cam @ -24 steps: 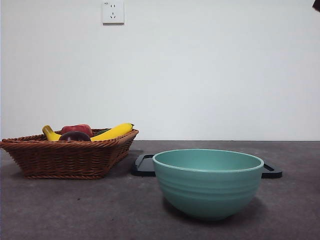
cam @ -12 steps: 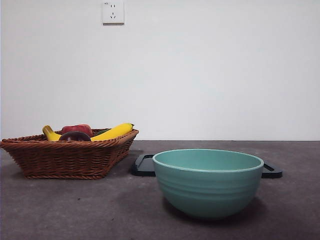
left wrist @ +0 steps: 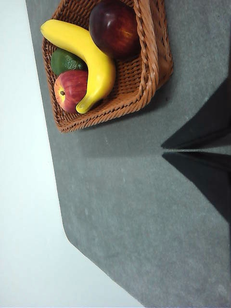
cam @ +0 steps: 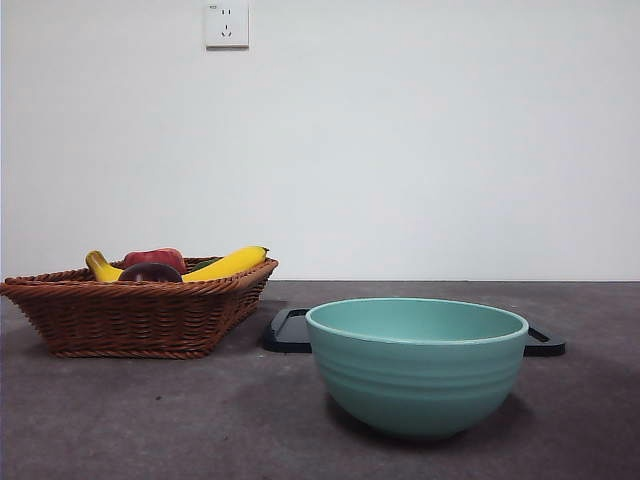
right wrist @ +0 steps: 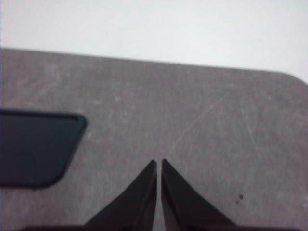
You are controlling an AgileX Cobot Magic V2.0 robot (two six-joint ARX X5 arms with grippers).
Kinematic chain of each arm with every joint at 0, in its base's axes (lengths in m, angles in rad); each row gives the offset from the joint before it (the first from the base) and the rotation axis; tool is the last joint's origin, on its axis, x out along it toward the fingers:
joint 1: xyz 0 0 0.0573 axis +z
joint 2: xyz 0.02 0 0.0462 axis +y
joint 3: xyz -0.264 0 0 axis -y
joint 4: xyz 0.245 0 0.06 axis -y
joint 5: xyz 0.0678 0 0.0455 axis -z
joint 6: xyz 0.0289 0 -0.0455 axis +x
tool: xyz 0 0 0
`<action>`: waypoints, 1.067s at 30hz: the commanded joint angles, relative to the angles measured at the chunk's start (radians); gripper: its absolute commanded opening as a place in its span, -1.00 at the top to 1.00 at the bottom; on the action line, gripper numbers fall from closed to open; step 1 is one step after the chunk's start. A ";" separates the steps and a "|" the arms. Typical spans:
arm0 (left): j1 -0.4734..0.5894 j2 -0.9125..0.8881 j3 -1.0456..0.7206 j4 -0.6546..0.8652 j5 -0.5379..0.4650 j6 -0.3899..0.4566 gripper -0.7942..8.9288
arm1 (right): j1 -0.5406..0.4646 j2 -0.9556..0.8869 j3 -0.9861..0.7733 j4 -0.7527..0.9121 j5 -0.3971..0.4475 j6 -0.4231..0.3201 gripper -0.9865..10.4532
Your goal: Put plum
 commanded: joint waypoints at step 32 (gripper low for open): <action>0.003 -0.002 -0.021 -0.009 0.001 0.011 0.82 | 0.032 -0.048 -0.068 0.010 -0.004 -0.003 0.82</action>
